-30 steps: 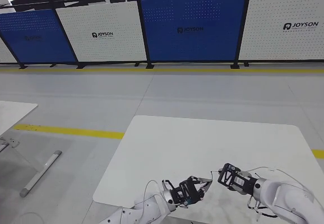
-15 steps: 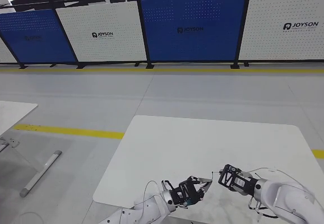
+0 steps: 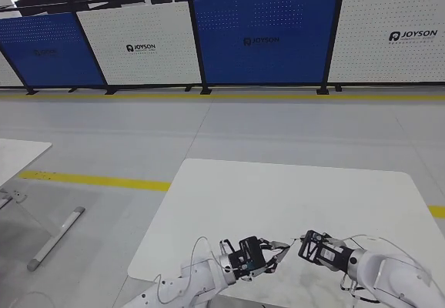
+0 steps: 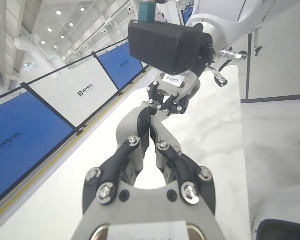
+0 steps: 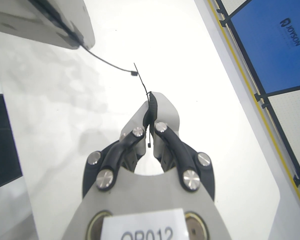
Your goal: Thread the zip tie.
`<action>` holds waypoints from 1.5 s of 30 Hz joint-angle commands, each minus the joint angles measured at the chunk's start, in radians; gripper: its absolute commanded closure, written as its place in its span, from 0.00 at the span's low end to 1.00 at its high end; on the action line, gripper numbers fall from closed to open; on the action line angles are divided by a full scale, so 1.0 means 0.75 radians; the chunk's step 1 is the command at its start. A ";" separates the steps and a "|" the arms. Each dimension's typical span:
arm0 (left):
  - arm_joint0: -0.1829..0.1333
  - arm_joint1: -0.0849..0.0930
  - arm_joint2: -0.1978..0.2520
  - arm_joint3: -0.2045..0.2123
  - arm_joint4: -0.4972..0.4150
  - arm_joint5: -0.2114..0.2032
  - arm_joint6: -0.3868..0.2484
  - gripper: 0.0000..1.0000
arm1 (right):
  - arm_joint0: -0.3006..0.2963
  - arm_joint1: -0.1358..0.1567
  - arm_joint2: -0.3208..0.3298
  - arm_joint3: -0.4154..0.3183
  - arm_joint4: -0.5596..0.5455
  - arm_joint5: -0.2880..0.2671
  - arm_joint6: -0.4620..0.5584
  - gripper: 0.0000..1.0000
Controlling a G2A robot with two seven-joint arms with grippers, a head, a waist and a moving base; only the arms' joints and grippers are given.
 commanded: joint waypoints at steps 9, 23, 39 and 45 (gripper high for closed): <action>0.022 -0.004 -0.016 -0.009 0.027 0.068 0.005 1.00 | -0.038 0.001 0.045 0.010 0.033 0.000 -0.011 1.00; 0.046 -0.010 -0.013 -0.010 0.074 0.146 -0.001 1.00 | -0.053 -0.006 0.055 0.019 0.077 0.000 -0.019 1.00; 0.059 -0.018 -0.023 -0.023 0.098 0.157 -0.020 1.00 | -0.116 -0.034 0.127 0.017 0.054 0.000 -0.012 1.00; 0.063 -0.022 -0.025 -0.027 0.112 0.162 -0.027 1.00 | -0.134 -0.042 0.147 0.010 0.043 0.000 -0.005 1.00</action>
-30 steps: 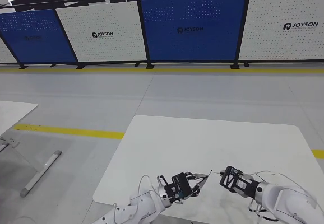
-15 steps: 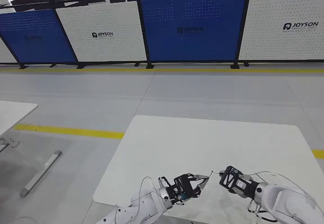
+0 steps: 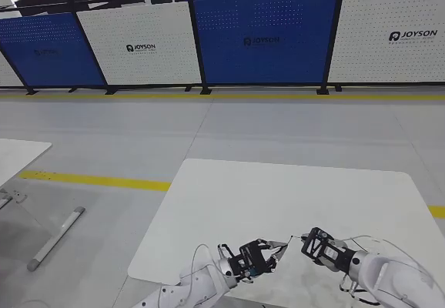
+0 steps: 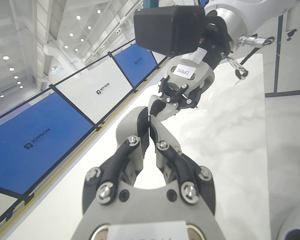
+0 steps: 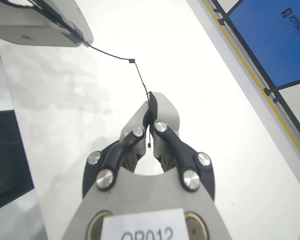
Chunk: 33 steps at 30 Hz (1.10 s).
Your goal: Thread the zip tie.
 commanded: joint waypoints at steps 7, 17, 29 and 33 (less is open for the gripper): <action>0.005 -0.005 -0.007 -0.002 0.010 0.013 -0.003 1.00 | -0.011 -0.007 0.009 -0.006 -0.007 0.000 0.018 1.00; 0.008 -0.009 -0.014 0.004 0.023 0.010 -0.007 1.00 | -0.020 -0.012 0.022 -0.006 -0.007 0.000 0.019 1.00; 0.008 -0.012 -0.013 0.010 0.026 0.004 -0.007 1.00 | -0.024 -0.017 0.027 -0.007 -0.010 0.000 0.026 1.00; 0.004 -0.011 -0.004 0.012 0.026 0.006 -0.007 1.00 | -0.023 -0.019 0.025 -0.006 -0.012 0.000 0.028 1.00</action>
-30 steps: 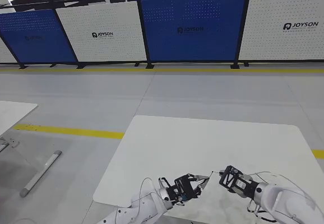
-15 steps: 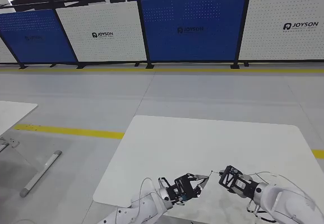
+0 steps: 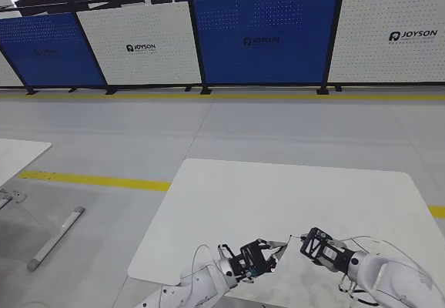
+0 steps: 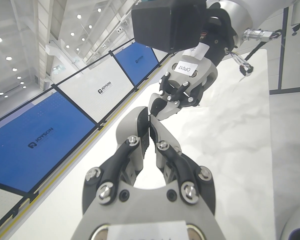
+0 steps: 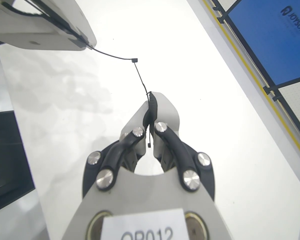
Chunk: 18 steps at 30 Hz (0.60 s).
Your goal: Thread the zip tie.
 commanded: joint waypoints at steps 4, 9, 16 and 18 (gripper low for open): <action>-0.010 0.001 0.013 0.003 0.000 0.004 -0.005 1.00 | 0.002 -0.002 -0.004 0.001 -0.006 0.000 -0.001 1.00; -0.023 0.004 0.032 0.008 0.000 0.003 -0.014 1.00 | -0.002 -0.001 0.001 0.002 -0.010 0.000 -0.011 1.00; -0.021 0.010 0.034 0.006 0.000 -0.008 -0.003 1.00 | -0.010 0.001 0.009 0.002 -0.013 0.000 -0.017 1.00; -0.021 0.011 0.034 0.004 0.000 -0.009 -0.003 1.00 | -0.012 0.001 0.010 0.001 -0.014 0.000 -0.016 1.00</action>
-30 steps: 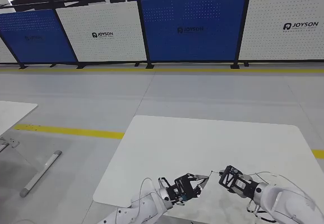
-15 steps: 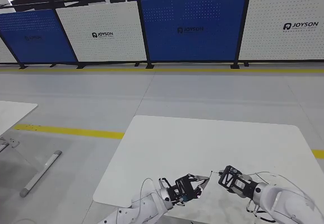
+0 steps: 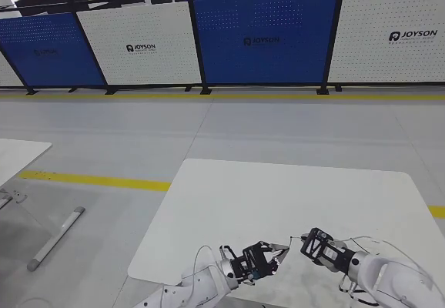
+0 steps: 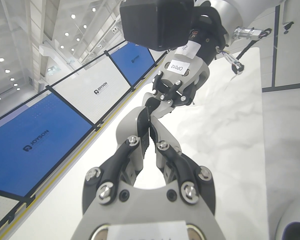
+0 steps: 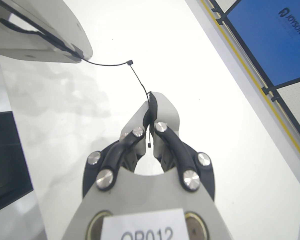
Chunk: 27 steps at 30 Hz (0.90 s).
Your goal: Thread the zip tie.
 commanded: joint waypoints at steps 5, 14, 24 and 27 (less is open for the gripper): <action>0.001 0.003 0.000 -0.004 0.000 -0.002 0.000 1.00 | -0.006 0.001 0.006 -0.007 -0.004 0.000 0.003 1.00; 0.001 0.002 -0.003 -0.010 -0.004 -0.018 -0.003 1.00 | -0.023 0.007 0.014 -0.029 -0.045 0.000 -0.002 1.00; 0.010 0.004 -0.015 -0.020 0.000 -0.026 -0.013 1.00 | -0.038 0.009 0.037 -0.029 -0.032 0.000 0.002 1.00; 0.010 0.005 -0.015 -0.023 0.000 -0.028 -0.013 1.00 | -0.040 0.008 0.041 -0.029 -0.030 0.000 0.004 1.00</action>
